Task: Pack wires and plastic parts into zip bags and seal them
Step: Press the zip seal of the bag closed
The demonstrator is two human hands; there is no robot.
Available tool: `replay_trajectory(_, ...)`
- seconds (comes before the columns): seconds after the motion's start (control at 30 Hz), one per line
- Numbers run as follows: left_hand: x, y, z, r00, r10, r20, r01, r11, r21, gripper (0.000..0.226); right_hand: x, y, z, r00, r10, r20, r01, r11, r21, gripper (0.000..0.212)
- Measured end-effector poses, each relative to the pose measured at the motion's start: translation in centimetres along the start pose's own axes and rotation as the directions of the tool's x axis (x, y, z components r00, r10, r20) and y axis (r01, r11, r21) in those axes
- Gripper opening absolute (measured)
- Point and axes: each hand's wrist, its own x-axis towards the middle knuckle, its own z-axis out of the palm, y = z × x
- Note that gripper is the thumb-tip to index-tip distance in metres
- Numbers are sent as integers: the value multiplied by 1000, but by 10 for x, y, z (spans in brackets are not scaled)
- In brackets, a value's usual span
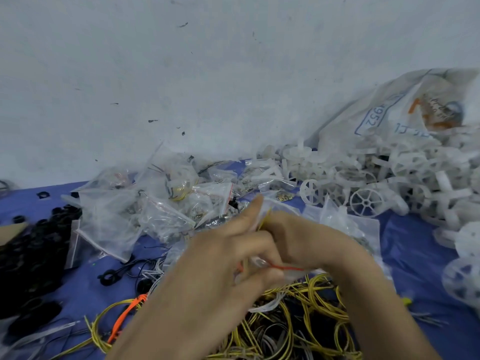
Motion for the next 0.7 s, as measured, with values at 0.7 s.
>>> replay_trajectory(0.7, -8, -42, -38, 804, -152, -575, -5, 965, -262, 7, -14, -15, -8, 740, -140, -658, 15, 981, -192, 21)
